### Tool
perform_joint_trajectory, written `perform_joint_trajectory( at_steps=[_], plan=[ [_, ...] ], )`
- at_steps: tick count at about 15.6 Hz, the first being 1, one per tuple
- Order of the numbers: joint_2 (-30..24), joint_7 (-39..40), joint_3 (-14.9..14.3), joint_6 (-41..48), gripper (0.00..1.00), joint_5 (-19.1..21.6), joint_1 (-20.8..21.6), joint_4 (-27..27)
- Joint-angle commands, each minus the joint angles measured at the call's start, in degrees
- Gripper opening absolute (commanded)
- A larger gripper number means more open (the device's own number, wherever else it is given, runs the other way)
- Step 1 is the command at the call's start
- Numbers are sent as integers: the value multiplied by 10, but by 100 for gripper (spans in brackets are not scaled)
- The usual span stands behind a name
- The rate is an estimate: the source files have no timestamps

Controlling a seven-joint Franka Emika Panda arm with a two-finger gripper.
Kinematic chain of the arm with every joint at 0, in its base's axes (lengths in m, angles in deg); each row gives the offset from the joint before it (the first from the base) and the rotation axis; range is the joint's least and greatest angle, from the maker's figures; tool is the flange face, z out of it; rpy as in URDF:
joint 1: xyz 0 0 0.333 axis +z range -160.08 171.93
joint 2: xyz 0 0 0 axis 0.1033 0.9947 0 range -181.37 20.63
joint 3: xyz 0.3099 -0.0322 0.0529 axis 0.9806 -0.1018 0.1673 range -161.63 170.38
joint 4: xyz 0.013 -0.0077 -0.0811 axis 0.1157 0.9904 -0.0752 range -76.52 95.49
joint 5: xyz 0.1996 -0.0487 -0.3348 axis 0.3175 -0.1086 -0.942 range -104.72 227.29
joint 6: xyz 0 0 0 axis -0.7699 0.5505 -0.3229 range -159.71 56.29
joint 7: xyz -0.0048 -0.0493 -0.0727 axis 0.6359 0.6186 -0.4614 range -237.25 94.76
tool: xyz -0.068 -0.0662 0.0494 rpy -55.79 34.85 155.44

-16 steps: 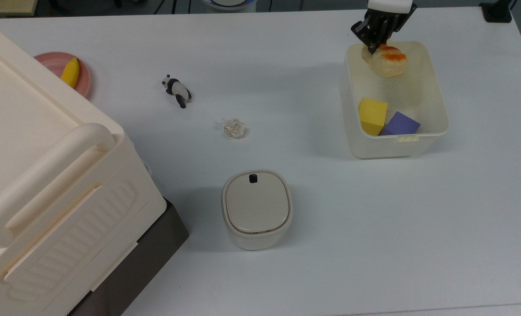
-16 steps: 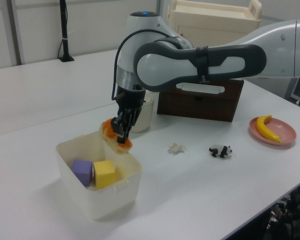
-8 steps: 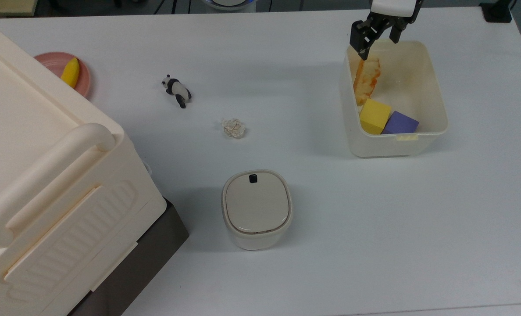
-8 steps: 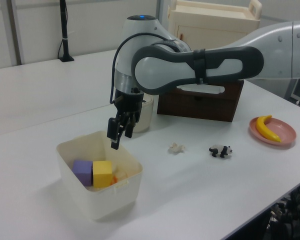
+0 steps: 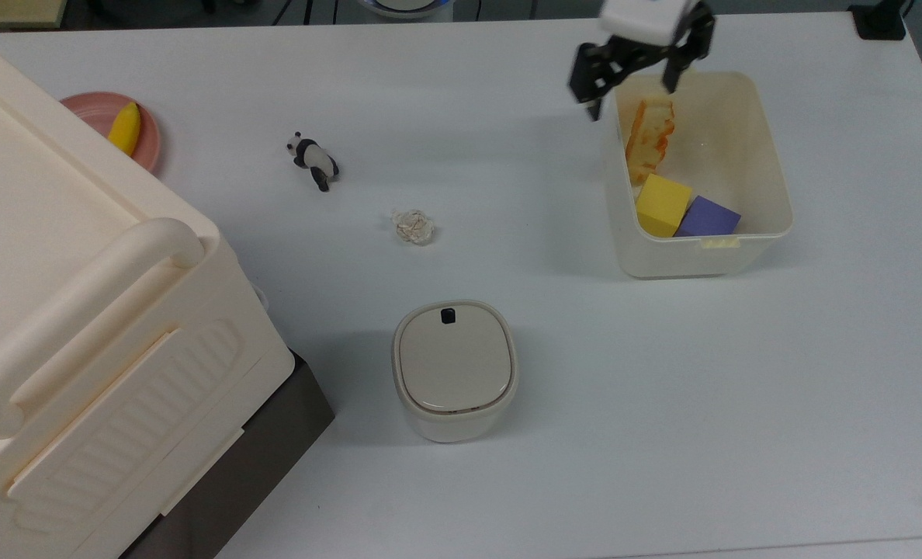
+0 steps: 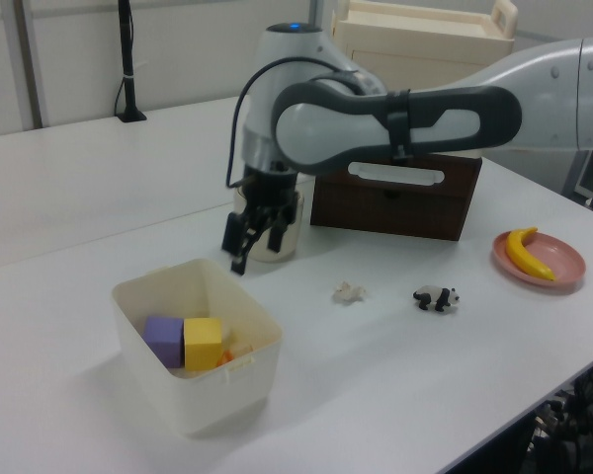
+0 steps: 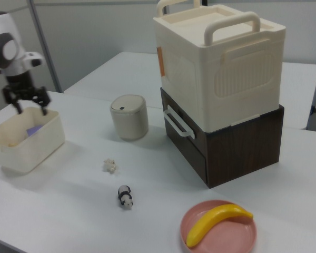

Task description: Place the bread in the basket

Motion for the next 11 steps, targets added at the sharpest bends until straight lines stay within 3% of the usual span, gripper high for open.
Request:
perform_joint_trajectory(
  at_steps=[1, 3, 5, 8, 11],
  plan=[
    [-31, -14, -92, -6, 100, -7, -5, 4],
    [-35, -8, -142, -8, 100, -7, -6, -5],
    [-33, -13, -174, -7, 100, -4, -12, -24],
    [-34, -14, -191, 18, 100, 0, -42, -28],
    [-30, -12, -193, 79, 100, 3, -57, -65]
  ],
)
